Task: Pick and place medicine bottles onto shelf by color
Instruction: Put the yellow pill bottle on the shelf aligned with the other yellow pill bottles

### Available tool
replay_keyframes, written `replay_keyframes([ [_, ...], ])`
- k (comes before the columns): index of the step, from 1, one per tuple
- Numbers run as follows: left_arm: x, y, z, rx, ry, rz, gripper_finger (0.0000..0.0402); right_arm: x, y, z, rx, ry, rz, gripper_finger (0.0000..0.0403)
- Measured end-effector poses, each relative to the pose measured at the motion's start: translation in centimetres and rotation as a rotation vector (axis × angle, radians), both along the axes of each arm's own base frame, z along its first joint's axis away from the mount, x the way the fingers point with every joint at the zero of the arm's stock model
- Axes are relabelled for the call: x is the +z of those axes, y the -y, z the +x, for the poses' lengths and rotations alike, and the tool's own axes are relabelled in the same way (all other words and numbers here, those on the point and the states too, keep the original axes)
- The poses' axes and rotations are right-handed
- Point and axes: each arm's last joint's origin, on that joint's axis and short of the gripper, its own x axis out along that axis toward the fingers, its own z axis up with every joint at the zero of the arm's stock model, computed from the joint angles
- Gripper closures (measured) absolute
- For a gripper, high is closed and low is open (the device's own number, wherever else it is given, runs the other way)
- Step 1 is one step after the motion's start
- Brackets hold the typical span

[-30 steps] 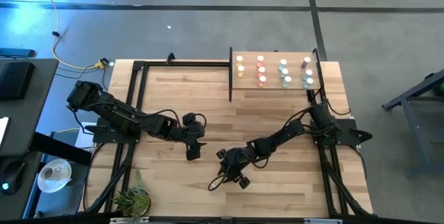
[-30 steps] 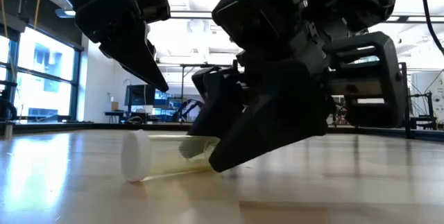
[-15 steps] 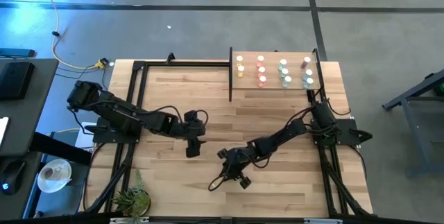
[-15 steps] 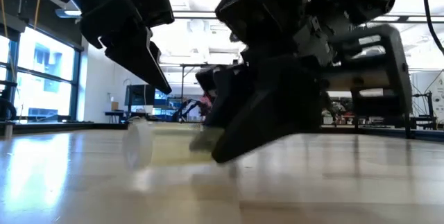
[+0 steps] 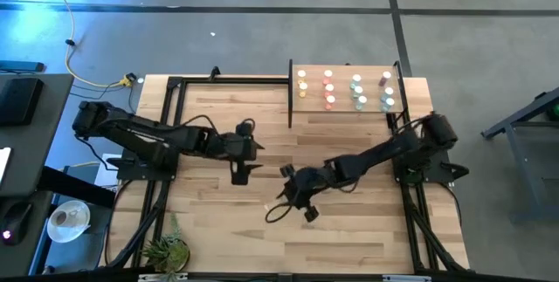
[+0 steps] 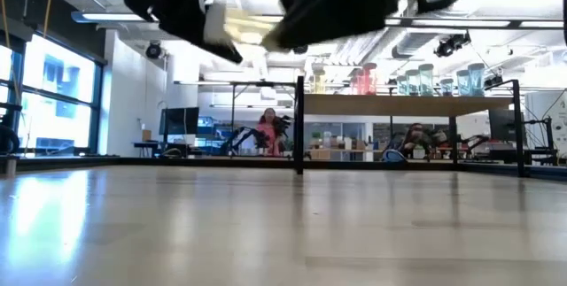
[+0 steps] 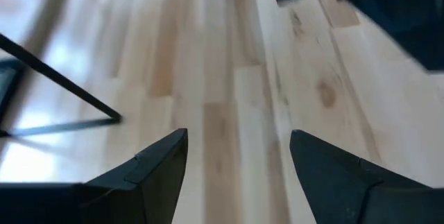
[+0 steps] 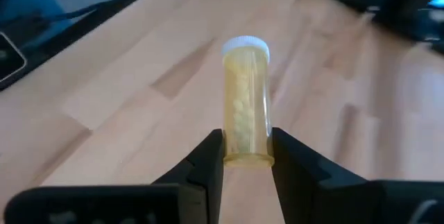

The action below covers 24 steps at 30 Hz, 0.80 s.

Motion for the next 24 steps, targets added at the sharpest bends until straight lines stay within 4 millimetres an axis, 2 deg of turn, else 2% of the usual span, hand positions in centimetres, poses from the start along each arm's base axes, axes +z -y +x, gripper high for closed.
replay_keyframes([
  [7, 1.3, -0.8, -0.6, -0.02, 0.034, 0.104, 0.0156, 5.5, 2.4, -1.9, -0.159, 0.117, -0.051, 0.0315],
  [13, 2.0, -0.9, -0.2, -0.074, 0.096, 0.194, 0.0156, 9.1, 5.0, -3.4, -0.305, 0.217, -0.078, 0.0315],
  [18, 3.1, -1.1, 0.4, -0.064, 0.207, 0.285, 0.0156, 10.9, 6.8, -4.5, -0.395, 0.258, -0.103, 0.0315],
  [24, 4.2, -1.2, 0.9, -0.046, 0.306, 0.368, 0.0156, 12.0, 8.5, -5.5, -0.453, 0.268, -0.128, 0.0315],
])
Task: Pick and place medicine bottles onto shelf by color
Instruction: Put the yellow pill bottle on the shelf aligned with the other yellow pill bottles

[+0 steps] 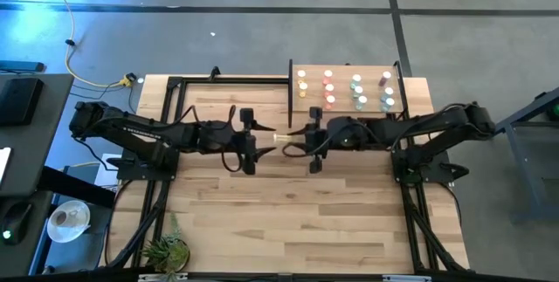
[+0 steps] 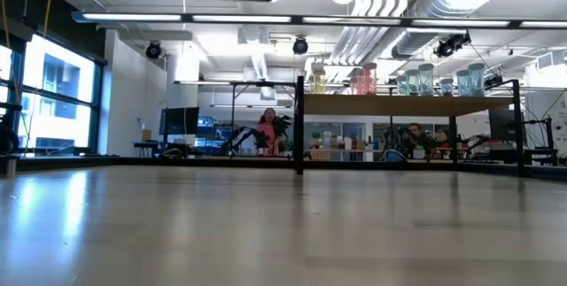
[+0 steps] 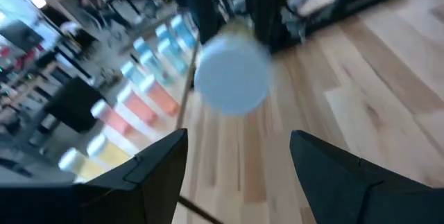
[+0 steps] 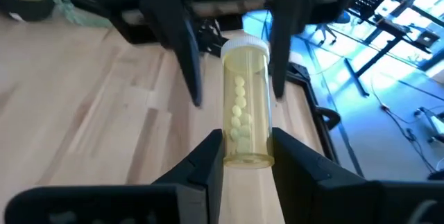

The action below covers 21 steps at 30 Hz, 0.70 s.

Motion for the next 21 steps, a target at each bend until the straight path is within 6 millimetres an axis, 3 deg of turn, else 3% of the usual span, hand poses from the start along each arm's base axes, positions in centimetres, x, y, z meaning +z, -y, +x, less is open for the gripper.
replay_keyframes([
  [10, 1.3, 0.0, 0.3, -0.002, 0.135, 0.011, 0.0156, 0.1, 1.5, -0.4, 0.007, -0.032, -0.018, 0.0315],
  [21, 1.3, -0.3, 0.4, -0.043, 0.162, -0.07, 0.016, 0.1, 1.6, -0.3, 0.056, -0.03, -0.006, 0.0315],
])
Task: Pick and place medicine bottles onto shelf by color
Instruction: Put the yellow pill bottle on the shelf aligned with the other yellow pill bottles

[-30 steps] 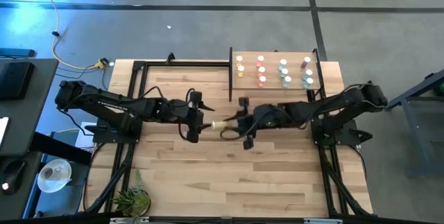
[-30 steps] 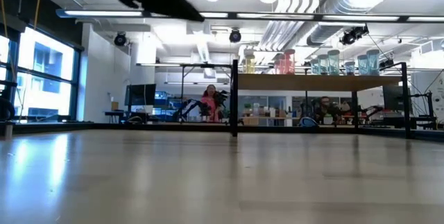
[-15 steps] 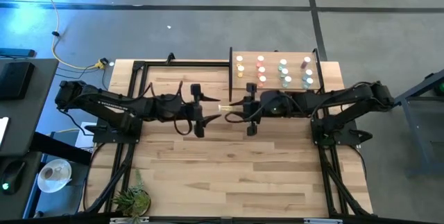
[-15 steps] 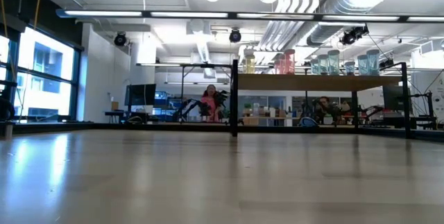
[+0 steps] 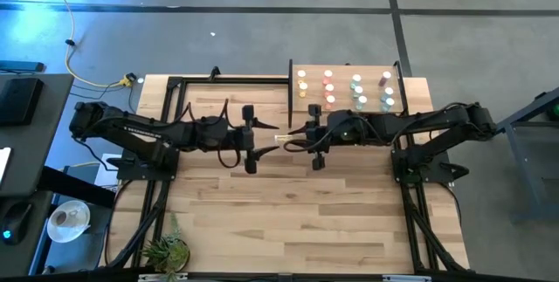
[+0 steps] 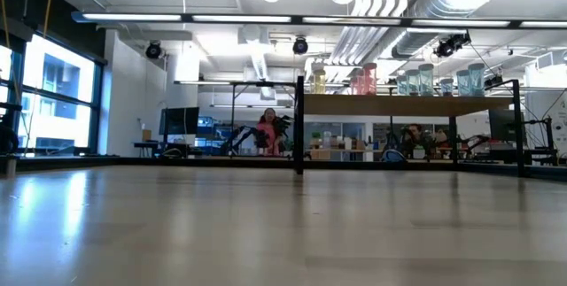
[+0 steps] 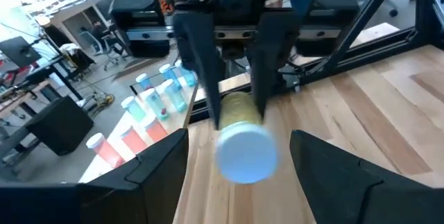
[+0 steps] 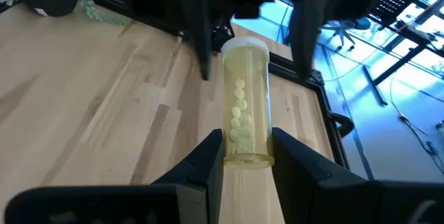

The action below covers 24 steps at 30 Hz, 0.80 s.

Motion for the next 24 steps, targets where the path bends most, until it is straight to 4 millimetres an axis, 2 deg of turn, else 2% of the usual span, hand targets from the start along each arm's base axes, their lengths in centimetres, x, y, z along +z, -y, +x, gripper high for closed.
replay_keyframes([
  [9, 0.0, -1.3, 0.0, -0.076, 0.016, -0.089, 0.02, 0.0, 0.0, 0.0, 0.007, 0.0, 0.006, 0.0315],
  [24, 0.0, -1.4, 0.0, -0.091, 0.017, -0.099, 0.0271, 0.0, 0.0, 0.0, 0.007, 0.0, 0.007, 0.0315],
])
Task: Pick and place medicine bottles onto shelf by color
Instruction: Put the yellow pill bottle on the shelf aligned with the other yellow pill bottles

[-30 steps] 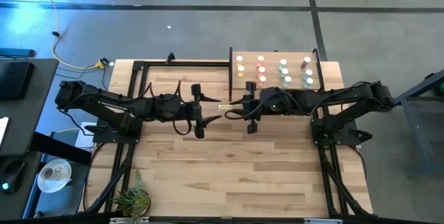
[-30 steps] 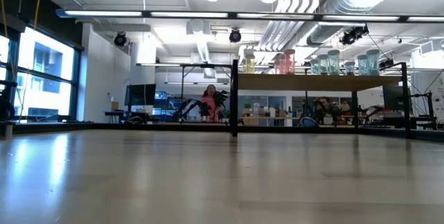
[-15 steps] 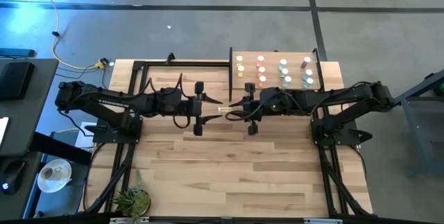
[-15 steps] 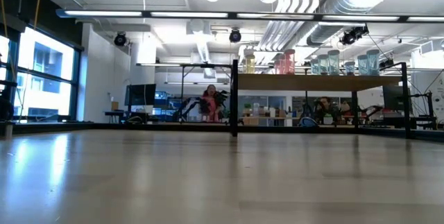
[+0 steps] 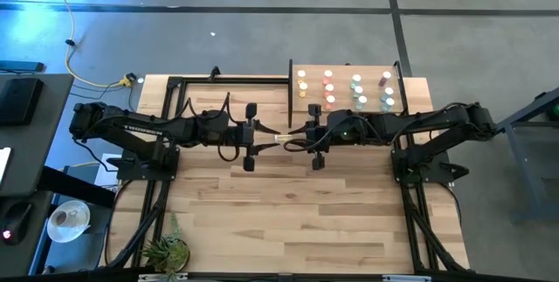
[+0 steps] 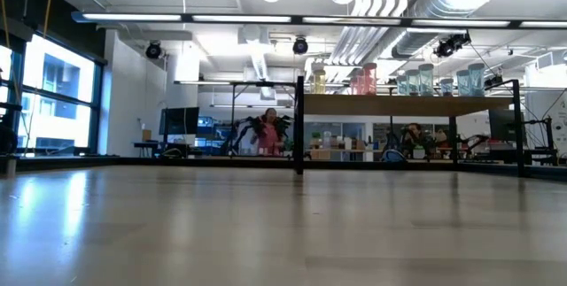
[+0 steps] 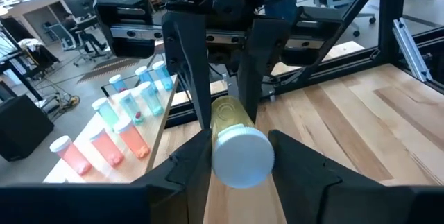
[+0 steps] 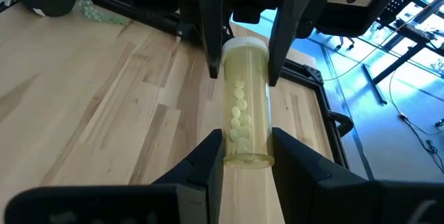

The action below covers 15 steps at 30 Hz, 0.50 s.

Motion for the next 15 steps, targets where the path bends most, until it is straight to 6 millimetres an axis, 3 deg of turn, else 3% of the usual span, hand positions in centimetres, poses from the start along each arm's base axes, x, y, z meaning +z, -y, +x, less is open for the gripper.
replay_keyframes([
  [8, 0.0, 0.0, 0.0, 0.0, 0.0, 0.001, 0.0279, 0.0, 0.04, 0.0, -0.013, 0.0, -0.006, 0.0311],
  [15, -0.02, -0.05, -0.01, 0.018, -0.002, 0.004, 0.0279, -0.05, 0.07, -0.02, -0.026, -0.004, -0.003, 0.0261],
])
